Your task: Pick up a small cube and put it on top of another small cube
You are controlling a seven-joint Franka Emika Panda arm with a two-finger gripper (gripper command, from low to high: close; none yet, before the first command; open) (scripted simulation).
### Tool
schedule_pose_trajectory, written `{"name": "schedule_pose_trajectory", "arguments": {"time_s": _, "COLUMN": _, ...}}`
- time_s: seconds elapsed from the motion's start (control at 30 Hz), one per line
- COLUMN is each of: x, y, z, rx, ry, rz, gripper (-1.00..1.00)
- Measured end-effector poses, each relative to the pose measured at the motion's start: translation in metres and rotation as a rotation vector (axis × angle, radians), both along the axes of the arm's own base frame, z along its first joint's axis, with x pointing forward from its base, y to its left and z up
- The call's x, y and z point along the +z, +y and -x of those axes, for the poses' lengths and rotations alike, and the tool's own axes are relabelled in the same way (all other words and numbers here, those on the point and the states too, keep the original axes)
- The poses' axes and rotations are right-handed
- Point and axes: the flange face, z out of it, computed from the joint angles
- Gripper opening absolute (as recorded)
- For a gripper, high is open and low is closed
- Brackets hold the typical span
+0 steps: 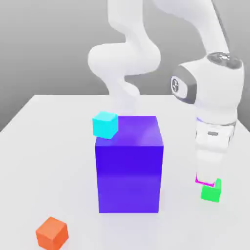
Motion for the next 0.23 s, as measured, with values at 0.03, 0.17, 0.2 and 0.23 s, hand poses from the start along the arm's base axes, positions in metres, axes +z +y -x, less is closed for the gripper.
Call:
{"name": "schedule_pose_trajectory", "arguments": {"time_s": 0.03, "x": -0.010, "y": -0.006, "z": -0.002, "rx": 0.011, "ry": -0.006, "rz": 0.004, "gripper": -1.00}}
{"name": "schedule_pose_trajectory", "arguments": {"time_s": 0.17, "x": -0.040, "y": -0.012, "z": -0.002, "rx": 0.020, "ry": -0.008, "rz": 0.007, "gripper": 1.00}}
{"name": "schedule_pose_trajectory", "arguments": {"time_s": 0.2, "x": -0.040, "y": -0.012, "z": -0.002, "rx": 0.020, "ry": -0.008, "rz": 0.007, "gripper": 1.00}}
{"name": "schedule_pose_trajectory", "arguments": {"time_s": 0.23, "x": -0.040, "y": -0.012, "z": -0.002, "rx": 0.020, "ry": -0.008, "rz": 0.007, "gripper": 1.00}}
